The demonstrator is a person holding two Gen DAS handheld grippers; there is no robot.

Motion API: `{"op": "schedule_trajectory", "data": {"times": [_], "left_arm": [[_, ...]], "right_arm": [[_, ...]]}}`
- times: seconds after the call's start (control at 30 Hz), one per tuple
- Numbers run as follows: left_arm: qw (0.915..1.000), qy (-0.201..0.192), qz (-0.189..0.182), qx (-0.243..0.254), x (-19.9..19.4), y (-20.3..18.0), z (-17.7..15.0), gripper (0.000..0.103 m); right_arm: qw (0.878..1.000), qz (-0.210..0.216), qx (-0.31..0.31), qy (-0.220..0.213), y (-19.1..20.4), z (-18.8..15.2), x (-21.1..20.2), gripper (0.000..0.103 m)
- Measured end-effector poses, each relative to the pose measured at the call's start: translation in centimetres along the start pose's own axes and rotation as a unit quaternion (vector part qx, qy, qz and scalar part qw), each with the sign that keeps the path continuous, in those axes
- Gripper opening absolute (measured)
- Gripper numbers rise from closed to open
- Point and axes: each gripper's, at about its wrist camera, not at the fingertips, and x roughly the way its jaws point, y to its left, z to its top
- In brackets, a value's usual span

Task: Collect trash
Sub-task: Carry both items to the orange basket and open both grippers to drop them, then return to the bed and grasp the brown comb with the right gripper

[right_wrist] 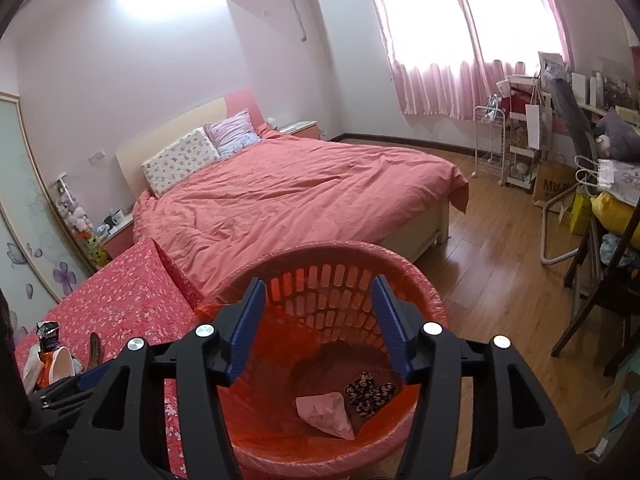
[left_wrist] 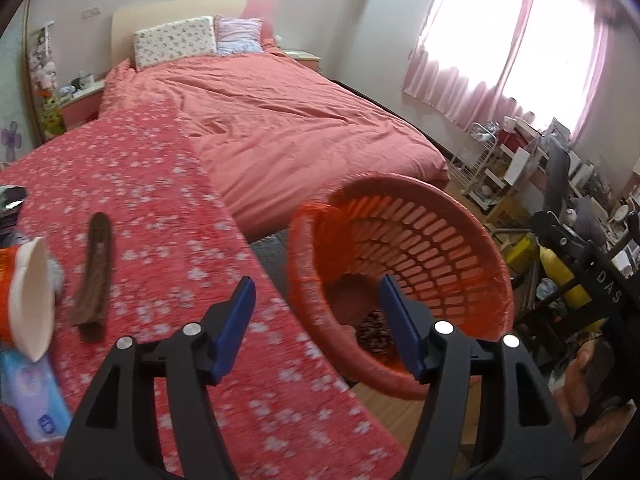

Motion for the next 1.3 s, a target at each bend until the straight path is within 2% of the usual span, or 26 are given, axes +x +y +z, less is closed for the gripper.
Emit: {"op": "schedule_trajectory", "data": {"times": [0.3, 0.53, 0.77, 1.07, 1.3], "left_arm": [[0.9989, -0.031, 0.036, -0.001, -5.4, 2.7, -1.8, 0.068], [0.994, -0.063, 0.083, -0.032, -10.2, 7.7, -3.6, 0.073], [0.9827, -0.076, 0.142, -0.09, -13.7, 14.4, -5.4, 0.074], [0.9678, -0.083, 0.182, -0.153, -16.2, 20.7, -7.6, 0.075], [0.9601, -0.092, 0.201, -0.171, -17.6, 23.6, -8.9, 0.075]], "right_arm": [[0.999, 0.013, -0.045, -0.012, 3.3, -0.4, -2.1, 0.061], [0.995, 0.051, -0.089, 0.005, 7.2, -2.1, -2.7, 0.064], [0.987, 0.087, -0.129, 0.032, 11.7, -4.2, -2.6, 0.064], [0.974, 0.127, -0.17, 0.083, 18.1, -7.2, -1.1, 0.064], [0.958, 0.157, -0.195, 0.138, 23.6, -9.3, 2.0, 0.06]]}}
